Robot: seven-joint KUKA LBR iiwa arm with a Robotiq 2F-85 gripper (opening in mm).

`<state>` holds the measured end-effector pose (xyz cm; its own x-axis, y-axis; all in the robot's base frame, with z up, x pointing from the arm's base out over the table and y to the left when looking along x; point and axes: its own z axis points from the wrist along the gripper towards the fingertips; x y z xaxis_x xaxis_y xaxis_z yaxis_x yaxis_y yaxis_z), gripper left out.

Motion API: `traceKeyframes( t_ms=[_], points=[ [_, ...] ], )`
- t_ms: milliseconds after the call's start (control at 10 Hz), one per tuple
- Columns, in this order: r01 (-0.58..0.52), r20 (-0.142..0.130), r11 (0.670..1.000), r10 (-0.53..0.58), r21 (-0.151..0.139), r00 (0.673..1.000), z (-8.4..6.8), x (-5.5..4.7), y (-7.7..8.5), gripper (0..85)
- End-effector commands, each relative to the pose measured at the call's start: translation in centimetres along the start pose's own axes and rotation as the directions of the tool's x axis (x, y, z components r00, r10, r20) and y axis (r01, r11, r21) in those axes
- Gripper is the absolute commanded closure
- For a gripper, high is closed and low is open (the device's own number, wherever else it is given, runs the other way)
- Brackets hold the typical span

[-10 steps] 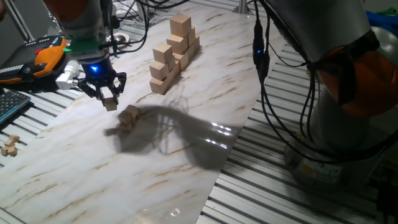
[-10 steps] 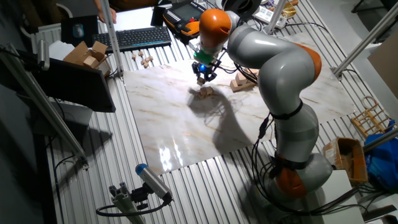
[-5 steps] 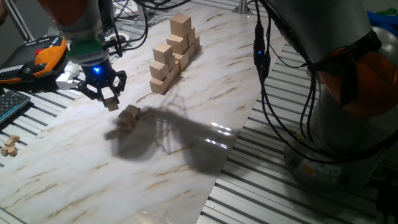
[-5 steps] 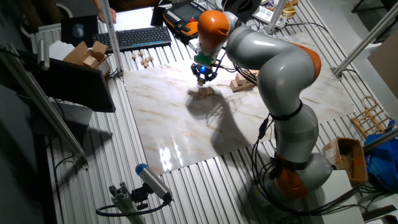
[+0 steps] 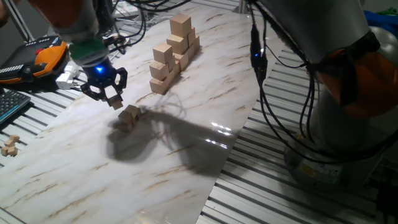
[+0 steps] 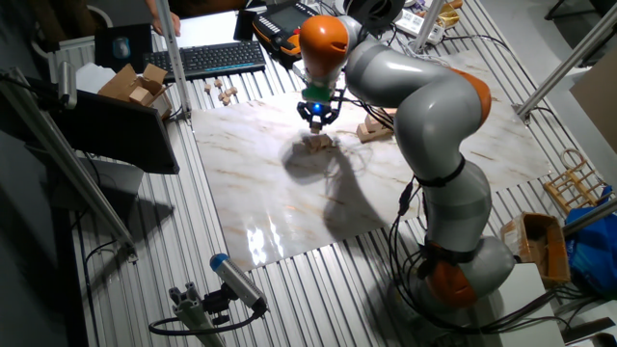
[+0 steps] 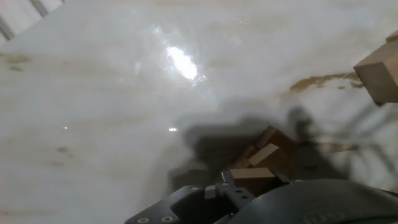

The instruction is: Stack the blocks into a pyramid shape

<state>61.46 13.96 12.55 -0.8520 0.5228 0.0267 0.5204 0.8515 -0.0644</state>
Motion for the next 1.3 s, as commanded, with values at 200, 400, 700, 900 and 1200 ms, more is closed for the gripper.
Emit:
traceKeyframes(
  t_ms=[200,400,700,900,1200],
  points=[
    [0.837,0.042,0.544,-0.839,0.058,0.542,0.2,0.2,-0.4,85.0],
    [0.837,0.053,0.544,-0.839,0.060,0.541,0.5,-0.1,-0.4,85.0],
    [0.837,0.042,0.544,-0.839,0.058,0.542,0.8,-0.2,-0.6,85.0],
    [0.807,0.008,0.588,-0.808,0.054,0.589,1.1,-0.2,-1.0,85.0],
    [0.706,-0.007,0.706,-0.707,0.051,0.707,1.3,0.2,-1.0,85.0]
  ],
)
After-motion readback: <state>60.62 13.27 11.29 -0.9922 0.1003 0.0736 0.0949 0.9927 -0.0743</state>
